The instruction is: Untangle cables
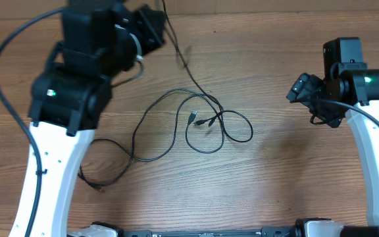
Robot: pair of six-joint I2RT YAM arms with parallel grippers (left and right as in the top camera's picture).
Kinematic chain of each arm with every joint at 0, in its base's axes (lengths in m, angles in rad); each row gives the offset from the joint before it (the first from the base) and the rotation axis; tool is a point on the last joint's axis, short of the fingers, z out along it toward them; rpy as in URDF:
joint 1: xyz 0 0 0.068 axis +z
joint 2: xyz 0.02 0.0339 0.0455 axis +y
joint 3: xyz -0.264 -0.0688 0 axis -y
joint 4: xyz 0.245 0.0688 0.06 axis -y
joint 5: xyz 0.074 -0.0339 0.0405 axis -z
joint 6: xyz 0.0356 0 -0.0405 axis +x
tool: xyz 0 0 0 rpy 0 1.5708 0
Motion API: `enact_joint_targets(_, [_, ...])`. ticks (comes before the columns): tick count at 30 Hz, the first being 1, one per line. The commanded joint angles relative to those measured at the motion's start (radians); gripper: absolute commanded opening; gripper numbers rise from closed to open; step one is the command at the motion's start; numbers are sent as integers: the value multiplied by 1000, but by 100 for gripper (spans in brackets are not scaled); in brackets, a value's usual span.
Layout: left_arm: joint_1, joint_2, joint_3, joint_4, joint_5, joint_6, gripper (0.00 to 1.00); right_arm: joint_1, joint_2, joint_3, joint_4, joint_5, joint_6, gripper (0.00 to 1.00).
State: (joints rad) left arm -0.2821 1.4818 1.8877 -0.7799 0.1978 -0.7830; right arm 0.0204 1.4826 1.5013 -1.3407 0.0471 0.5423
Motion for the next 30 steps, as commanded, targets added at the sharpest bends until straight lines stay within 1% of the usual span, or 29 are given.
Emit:
enact_joint_targets(1, [143, -24, 77, 8, 117, 21, 4, -3, 32, -3, 9, -16, 1, 88])
enact_joint_targets(4, [264, -24, 133, 6, 216, 22, 4, -3, 48, -3, 20, -60, 1, 89])
enact_joint_targets(6, [321, -24, 155, 6, 272, 26, 4, -3, 53, -3, 31, -95, 1, 89])
enact_joint_targets(8, [372, -24, 163, 12, 378, 24, 4, -3, 60, -3, 43, -133, 1, 90])
enact_joint_targets(9, [396, -23, 163, 27, 469, 18, 4, -3, 63, -3, 50, -156, 1, 90])
enact_joint_targets(12, [409, -18, 163, 102, 660, 17, 4, -1, 68, -3, 75, -200, 1, 91])
enact_joint_targets(13, [408, -17, 163, 132, 705, 21, 4, 2, 68, -3, 83, -207, 1, 91])
enact_joint_targets(15, [408, -16, 163, 178, 742, 63, 4, 13, 68, -3, 93, -209, 1, 92])
enact_joint_targets(16, [408, -16, 163, 174, 704, 153, 4, 24, 68, -3, 94, -209, 1, 92])
enact_joint_targets(18, [408, -15, 163, 113, 602, 232, 4, 39, 68, -3, 93, -209, 0, 92])
enact_joint_targets(19, [409, -13, 163, 54, 507, 259, 4, 48, 68, -3, 94, -209, 1, 92])
enact_joint_targets(21, [409, -9, 163, -19, 360, 301, 4, 63, 68, -3, 95, -206, 1, 92])
enact_joint_targets(22, [409, -3, 163, -59, 258, 324, 4, 68, 68, -3, 97, -206, 1, 92])
enact_joint_targets(25, [419, 18, 163, -126, 16, 381, 4, 86, 68, -3, 106, -206, 1, 93])
enact_joint_targets(26, [426, 24, 163, -133, -30, 395, 4, 89, 68, -3, 108, -206, 1, 93])
enact_joint_targets(27, [448, 39, 163, -135, -114, 419, 4, 94, 68, -3, 111, -206, 1, 100])
enact_joint_targets(29, [489, 64, 163, -126, -204, 432, 4, 97, 68, -3, 114, -206, 1, 100])
enact_joint_targets(30, [508, 76, 163, -116, -225, 439, 4, 97, 68, -3, 113, -206, 1, 100])
